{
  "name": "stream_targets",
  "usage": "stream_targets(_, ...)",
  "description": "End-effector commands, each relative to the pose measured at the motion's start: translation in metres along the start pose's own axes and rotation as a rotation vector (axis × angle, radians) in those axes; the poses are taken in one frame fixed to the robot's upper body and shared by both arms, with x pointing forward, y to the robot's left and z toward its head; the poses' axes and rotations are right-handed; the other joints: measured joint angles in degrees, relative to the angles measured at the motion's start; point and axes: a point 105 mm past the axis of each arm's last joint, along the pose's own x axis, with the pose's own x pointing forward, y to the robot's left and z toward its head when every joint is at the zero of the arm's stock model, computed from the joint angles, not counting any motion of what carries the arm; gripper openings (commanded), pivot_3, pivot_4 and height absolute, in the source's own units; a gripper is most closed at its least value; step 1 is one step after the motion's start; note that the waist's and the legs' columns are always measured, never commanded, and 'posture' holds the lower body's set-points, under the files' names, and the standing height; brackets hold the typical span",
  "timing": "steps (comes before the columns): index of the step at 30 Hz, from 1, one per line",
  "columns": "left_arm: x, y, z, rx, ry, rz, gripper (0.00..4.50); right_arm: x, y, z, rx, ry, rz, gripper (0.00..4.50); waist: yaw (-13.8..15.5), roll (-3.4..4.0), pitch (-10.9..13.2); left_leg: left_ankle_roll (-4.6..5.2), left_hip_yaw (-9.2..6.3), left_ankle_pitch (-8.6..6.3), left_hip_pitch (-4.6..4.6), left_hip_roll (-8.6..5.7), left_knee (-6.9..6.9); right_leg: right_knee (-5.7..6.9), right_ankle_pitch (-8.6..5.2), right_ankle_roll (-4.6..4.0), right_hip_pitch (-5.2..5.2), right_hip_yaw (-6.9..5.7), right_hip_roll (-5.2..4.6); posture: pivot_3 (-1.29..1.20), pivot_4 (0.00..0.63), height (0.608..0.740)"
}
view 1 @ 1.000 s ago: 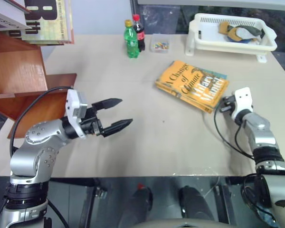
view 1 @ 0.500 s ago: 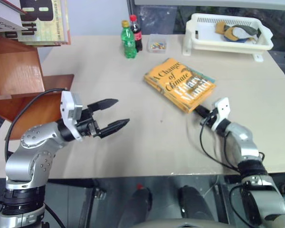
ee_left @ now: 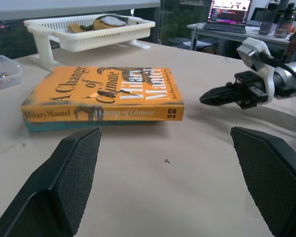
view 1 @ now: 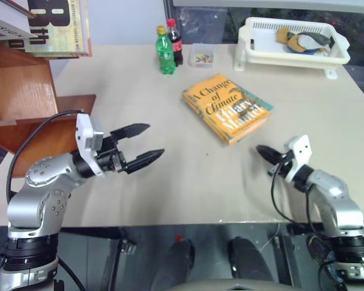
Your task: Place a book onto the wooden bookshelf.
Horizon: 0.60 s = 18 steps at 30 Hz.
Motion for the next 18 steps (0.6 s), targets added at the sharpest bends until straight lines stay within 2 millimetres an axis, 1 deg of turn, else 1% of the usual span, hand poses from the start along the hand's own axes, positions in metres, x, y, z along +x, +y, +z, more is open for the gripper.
stream_targets(1,0.003,0.002,0.004,0.031,-0.009,0.003,4.50,0.006,-0.083,0.024,-0.096,0.001,-0.329,0.06,-0.36,0.02,0.04,0.01,0.11,0.01,0.01,0.00,0.02,0.00,0.01,0.00,-0.01,0.10,0.02,0.00,0.150,0.740)
stream_targets(2,0.004,0.003,0.003,0.031,-0.009,0.004,4.50,0.012,-0.096,0.028,-0.096,0.003,-0.381,0.06,-0.44,0.03,0.05,0.01,0.22,0.02,0.05,0.00,0.03,0.00,0.05,-0.01,-0.02,0.21,0.03,0.00,0.150,0.740)
stream_targets(4,0.005,0.004,0.005,0.039,-0.011,0.007,4.50,0.026,-0.116,0.032,-0.074,0.018,-0.461,0.06,-0.39,-0.01,0.04,0.01,0.47,0.03,0.13,0.19,0.04,0.00,0.12,-0.07,0.00,0.34,0.23,0.00,0.150,0.740)
stream_targets(6,0.004,0.005,0.006,0.050,-0.013,0.017,4.50,0.040,-0.131,0.032,-0.115,0.108,-0.509,0.06,-0.53,-0.05,0.06,0.00,0.71,0.01,0.16,0.45,0.04,-0.03,0.18,-0.18,0.00,0.35,0.50,0.00,0.150,0.740)
stream_targets(7,0.004,0.005,0.007,0.053,-0.013,0.021,4.50,0.047,-0.134,0.034,-0.100,0.124,-0.508,0.06,-0.60,-0.05,0.06,-0.01,0.70,0.02,0.14,0.47,-0.04,-0.03,0.20,-0.23,-0.05,0.32,0.52,0.00,0.150,0.740)
stream_targets(10,0.001,0.005,0.007,0.055,-0.014,0.036,4.50,0.064,-0.133,0.045,-0.034,0.107,-0.449,0.06,-0.51,-0.05,0.07,-0.02,0.74,0.02,0.11,0.55,-0.11,-0.06,0.24,-0.31,-0.12,0.33,0.56,0.00,0.150,0.740)
stream_targets(12,-0.001,0.002,0.006,0.054,-0.013,0.043,4.50,0.073,-0.131,0.051,-0.027,0.107,-0.428,0.06,-0.54,-0.05,0.08,-0.03,0.82,0.03,0.03,0.54,-0.16,-0.22,0.24,-0.30,-0.14,0.38,0.52,0.00,0.150,0.740)
stream_targets(14,-0.002,0.000,0.005,0.052,-0.012,0.049,4.50,0.079,-0.127,0.054,-0.018,0.111,-0.401,0.06,-0.57,-0.06,0.08,-0.12,0.88,0.07,-0.05,0.50,-0.20,-0.35,0.25,-0.29,-0.19,0.48,0.47,0.00,0.150,0.740)
stream_targets(15,-0.003,-0.001,0.005,0.051,-0.012,0.055,4.50,0.084,-0.121,0.055,-0.002,0.101,-0.372,0.06,-0.57,-0.06,0.08,-0.14,0.86,0.08,-0.06,0.50,-0.22,-0.40,0.25,-0.29,-0.20,0.54,0.46,0.00,0.150,0.740)
stream_targets(17,-0.006,-0.003,0.004,0.050,-0.013,0.074,4.50,0.098,-0.100,0.056,0.002,0.091,-0.263,0.06,-0.51,-0.06,0.08,-0.13,0.84,0.06,-0.06,0.50,-0.27,-0.46,0.25,-0.29,-0.21,0.58,0.46,0.00,0.150,0.740)
stream_targets(18,-0.007,-0.004,0.004,0.050,-0.013,0.081,4.50,0.102,-0.095,0.055,-0.001,0.089,-0.231,0.06,-0.57,-0.06,0.08,-0.13,0.80,0.06,-0.06,0.52,-0.29,-0.46,0.25,-0.29,-0.23,0.56,0.48,0.00,0.150,0.740)
